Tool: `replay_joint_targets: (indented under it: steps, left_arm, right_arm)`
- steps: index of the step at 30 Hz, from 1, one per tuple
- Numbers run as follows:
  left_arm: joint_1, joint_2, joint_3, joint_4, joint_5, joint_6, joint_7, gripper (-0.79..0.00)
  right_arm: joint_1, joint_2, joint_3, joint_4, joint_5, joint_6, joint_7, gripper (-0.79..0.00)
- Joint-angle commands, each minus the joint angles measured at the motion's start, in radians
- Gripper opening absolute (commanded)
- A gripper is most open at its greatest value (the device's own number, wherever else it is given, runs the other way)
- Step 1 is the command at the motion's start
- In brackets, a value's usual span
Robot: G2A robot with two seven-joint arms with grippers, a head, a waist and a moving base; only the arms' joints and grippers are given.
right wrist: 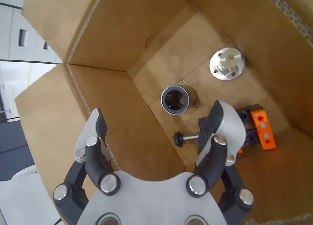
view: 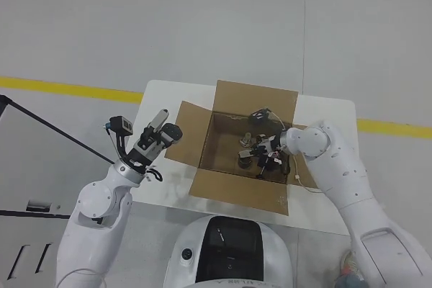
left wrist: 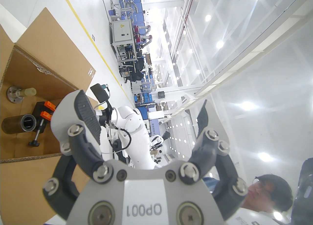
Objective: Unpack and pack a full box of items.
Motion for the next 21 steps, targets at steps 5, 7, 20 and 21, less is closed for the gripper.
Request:
replay_joint_targets:
  steps: [5, 7, 20, 21]
  left_arm:
    - [0.000, 0.000, 0.000, 0.000, 0.000, 0.000, 0.000, 0.000]
    - [0.000, 0.000, 0.000, 0.000, 0.000, 0.000, 0.000, 0.000]
    - [0.000, 0.000, 0.000, 0.000, 0.000, 0.000, 0.000, 0.000]
    - [0.000, 0.000, 0.000, 0.000, 0.000, 0.000, 0.000, 0.000]
  right_arm:
    - [0.031, -0.009, -0.042, 0.036, 0.006, 0.026, 0.010, -0.489]
    - [0.056, -0.019, -0.067, 0.077, 0.020, 0.071, 0.021, -0.499]
    - [0.196, -0.101, -0.219, 0.355, 0.039, 0.200, 0.010, -0.477]
    - [0.205, -0.106, -0.227, 0.372, 0.038, 0.209, 0.014, -0.477]
